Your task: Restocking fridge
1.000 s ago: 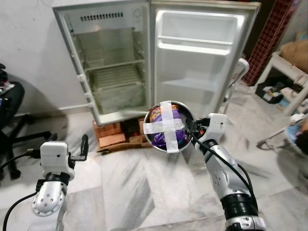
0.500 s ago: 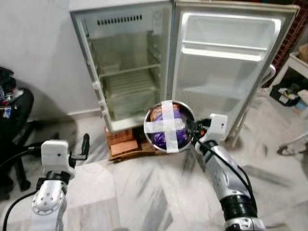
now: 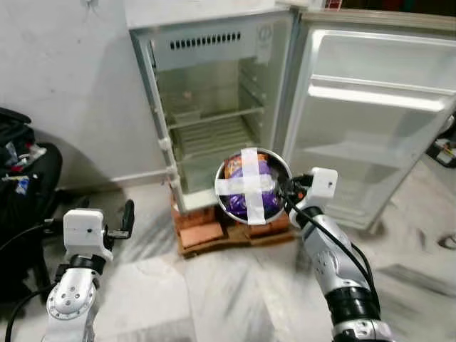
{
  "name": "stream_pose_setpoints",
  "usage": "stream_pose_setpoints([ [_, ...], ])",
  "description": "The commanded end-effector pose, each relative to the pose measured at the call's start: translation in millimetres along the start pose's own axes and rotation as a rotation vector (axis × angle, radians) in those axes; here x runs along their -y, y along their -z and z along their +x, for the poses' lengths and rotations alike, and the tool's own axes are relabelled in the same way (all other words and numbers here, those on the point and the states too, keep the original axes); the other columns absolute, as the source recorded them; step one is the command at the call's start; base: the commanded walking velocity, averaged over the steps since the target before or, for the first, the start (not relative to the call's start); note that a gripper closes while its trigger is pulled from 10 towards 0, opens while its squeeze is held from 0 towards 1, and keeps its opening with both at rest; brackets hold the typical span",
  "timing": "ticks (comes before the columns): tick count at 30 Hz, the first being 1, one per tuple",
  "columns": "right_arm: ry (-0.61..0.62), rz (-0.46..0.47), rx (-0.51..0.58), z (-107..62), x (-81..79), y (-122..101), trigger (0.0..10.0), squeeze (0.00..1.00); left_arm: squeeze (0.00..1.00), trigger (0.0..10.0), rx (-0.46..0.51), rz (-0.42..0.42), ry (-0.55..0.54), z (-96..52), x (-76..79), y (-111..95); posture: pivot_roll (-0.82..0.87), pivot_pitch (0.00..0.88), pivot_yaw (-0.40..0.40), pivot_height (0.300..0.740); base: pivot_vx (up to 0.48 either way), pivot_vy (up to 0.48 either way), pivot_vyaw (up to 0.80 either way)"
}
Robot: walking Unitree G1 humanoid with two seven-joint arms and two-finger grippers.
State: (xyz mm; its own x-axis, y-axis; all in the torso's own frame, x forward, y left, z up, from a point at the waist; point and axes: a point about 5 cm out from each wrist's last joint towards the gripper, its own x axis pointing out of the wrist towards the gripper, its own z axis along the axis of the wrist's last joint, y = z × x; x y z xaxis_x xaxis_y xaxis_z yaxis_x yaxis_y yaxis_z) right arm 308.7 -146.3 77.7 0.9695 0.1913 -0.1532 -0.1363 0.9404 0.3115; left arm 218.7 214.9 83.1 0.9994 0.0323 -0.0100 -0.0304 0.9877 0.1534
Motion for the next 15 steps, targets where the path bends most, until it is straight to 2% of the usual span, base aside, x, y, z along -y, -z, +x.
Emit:
stream_pose_setpoints([
  [1, 0.039, -0.012, 0.035, -0.5, 10.8, -10.6, 10.0, 0.0, 0.0, 10.0, 0.011, 0.003, 0.026, 1.4, 5.6, -2.1, 0.02, 0.002, 0.025, 0.735, 0.424, 0.0, 0.0],
  [15, 0.078, -0.029, 0.042, 0.6, 14.1, -11.7, 10.0, 0.0, 0.0, 10.0, 0.006, 0.022, 0.031, 1.4, 9.6, -0.9, 0.02, 0.008, 0.025, 0.735, 0.467, 0.0, 0.0],
])
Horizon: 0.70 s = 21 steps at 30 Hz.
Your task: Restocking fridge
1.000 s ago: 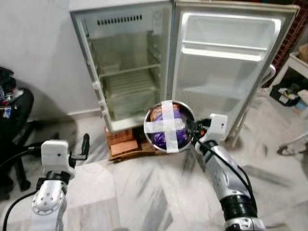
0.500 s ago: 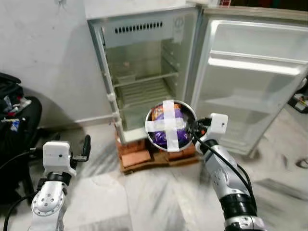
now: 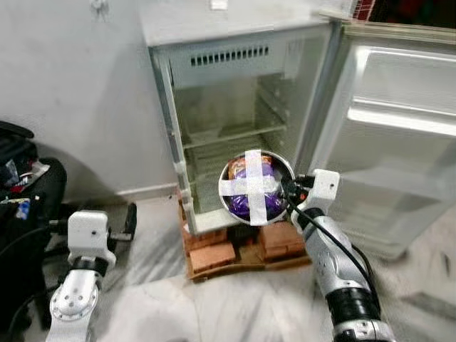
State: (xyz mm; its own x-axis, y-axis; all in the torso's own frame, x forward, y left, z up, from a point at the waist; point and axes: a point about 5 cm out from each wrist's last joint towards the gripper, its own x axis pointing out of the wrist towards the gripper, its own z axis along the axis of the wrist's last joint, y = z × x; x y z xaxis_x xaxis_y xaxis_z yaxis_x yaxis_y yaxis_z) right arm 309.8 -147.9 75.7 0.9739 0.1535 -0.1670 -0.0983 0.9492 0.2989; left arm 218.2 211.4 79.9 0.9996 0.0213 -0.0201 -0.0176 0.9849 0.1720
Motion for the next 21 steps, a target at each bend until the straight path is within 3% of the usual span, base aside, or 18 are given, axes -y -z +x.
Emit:
stream_pose_setpoints([
  [1, 0.04, -0.023, 0.044, 0.0, 12.1, -12.8, 10.0, 0.0, 0.0, 10.0, 0.013, 0.004, 0.018, 2.3, 5.5, -3.5, 0.02, 0.008, 0.025, 0.735, 0.48, 0.0, 0.0],
  [17, 0.049, -0.032, 0.039, 0.9, 12.1, -11.8, 10.0, 0.0, 0.0, 10.0, -0.001, 0.001, 0.021, 3.4, 9.1, -0.9, 0.02, 0.013, 0.024, 0.735, 0.48, 0.0, 0.0],
  [21, 0.046, -0.03, 0.037, 1.3, 11.0, -11.5, 10.0, 0.0, 0.0, 10.0, -0.016, -0.017, -0.001, 1.4, 8.4, 1.7, 0.02, 0.013, 0.023, 0.735, 0.0, 0.0, 0.0],
])
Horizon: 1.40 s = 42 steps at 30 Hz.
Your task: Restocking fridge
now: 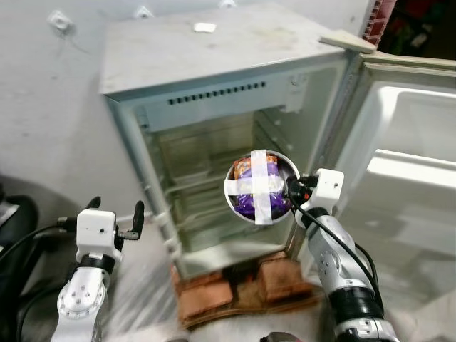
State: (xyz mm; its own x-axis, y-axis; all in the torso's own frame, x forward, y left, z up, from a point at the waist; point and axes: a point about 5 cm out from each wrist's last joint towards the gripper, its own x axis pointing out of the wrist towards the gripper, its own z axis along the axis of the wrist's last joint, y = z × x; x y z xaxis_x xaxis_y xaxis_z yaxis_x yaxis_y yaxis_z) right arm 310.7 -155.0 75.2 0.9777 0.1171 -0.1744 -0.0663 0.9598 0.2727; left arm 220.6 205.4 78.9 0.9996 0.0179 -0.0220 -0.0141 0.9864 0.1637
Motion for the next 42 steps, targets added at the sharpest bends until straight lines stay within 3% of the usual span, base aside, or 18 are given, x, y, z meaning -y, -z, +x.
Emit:
stream_pose_setpoints([
  [1, 0.007, -0.009, 0.034, 1.8, 4.0, -10, 10.0, 0.0, 0.0, 10.0, -0.026, 0.0, -0.013, -2.0, 1.7, 3, 0.02, 0.013, 0.022, 0.735, 0.0, 0.0, 0.0],
  [15, -0.04, -0.024, 0.048, 4.5, -3.8, -13, 10.0, 0.0, 0.0, 10.0, -0.095, -0.053, -0.031, -18.5, 13.7, 19, 0.03, 0.017, 0.015, 0.735, 0.0, 0.0, 0.12],
  [20, -0.029, -0.026, 0.043, 6.4, -3.1, -13, 10.0, 0.0, 0.0, 10.0, -0.099, -0.055, -0.028, -17.9, 15.7, 19, 0.03, 0.017, 0.012, 0.735, 0.0, 0.0, 0.6],
  [32, -0.013, -0.008, 0.029, 5.8, -1.8, -10, 10.0, 0.0, 0.0, 10.0, -0.099, -0.05, -0.029, -14.0, 16.8, 18, 0.02, 0.022, 0.019, 0.735, 0.0, 0.0, 0.0],
  [42, -0.007, -0.009, 0.03, 5.9, -1.4, -10, 10.0, 0.0, 0.0, 10.0, -0.093, -0.041, -0.03, -12.9, 15.6, 17, 0.02, 0.027, 0.02, 0.735, 0.0, -0.33, 0.0],
])
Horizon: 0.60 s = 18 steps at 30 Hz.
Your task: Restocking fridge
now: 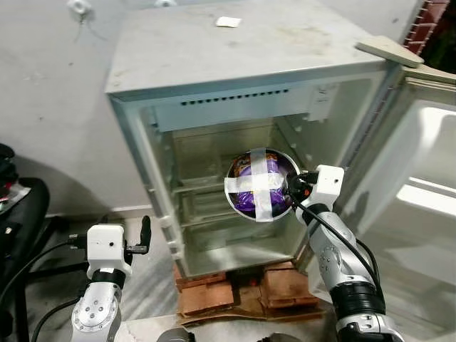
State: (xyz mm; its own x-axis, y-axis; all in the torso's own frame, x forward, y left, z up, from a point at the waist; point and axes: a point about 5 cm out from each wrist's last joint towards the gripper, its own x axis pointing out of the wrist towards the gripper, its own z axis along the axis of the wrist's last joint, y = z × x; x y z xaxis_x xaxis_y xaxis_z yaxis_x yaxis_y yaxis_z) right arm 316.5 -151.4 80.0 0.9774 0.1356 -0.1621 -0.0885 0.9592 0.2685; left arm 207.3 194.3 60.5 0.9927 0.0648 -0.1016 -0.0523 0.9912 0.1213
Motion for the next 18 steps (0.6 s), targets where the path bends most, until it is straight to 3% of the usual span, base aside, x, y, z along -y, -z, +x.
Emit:
stream_pose_setpoints([
  [1, 0.014, -0.002, 0.023, 0.6, 3.0, -5.0, 10.0, 0.0, 0.0, 10.0, -0.007, 0.003, 0.005, 0.1, 2.1, 0.4, 0.02, 0.027, 0.02, 0.735, 0.0, -0.458, 0.0],
  [3, 0.014, -0.001, 0.023, 0.6, 2.7, -5.0, 10.0, 0.0, 0.0, 10.0, -0.001, -0.053, -0.003, -1.1, 3.1, -0.3, 0.02, 0.03, 0.02, 0.735, 0.0, -0.184, 0.0],
  [16, -0.053, -0.002, 0.02, -1.2, -3.3, -2.5, 10.0, 0.0, 0.0, 10.0, -0.01, -0.044, -0.044, -6.5, -0.9, 1.1, 0.03, 0.037, 0.017, 0.735, 0.0, 0.0, 0.0],
  [18, -0.071, 0.0, 0.034, -1.7, -5.3, -4.0, 10.0, 0.0, 0.0, 10.0, -0.011, -0.043, -0.047, -6.7, -1.3, 1.1, 0.03, 0.037, 0.017, 0.735, 0.0, 0.0, 0.59],
])
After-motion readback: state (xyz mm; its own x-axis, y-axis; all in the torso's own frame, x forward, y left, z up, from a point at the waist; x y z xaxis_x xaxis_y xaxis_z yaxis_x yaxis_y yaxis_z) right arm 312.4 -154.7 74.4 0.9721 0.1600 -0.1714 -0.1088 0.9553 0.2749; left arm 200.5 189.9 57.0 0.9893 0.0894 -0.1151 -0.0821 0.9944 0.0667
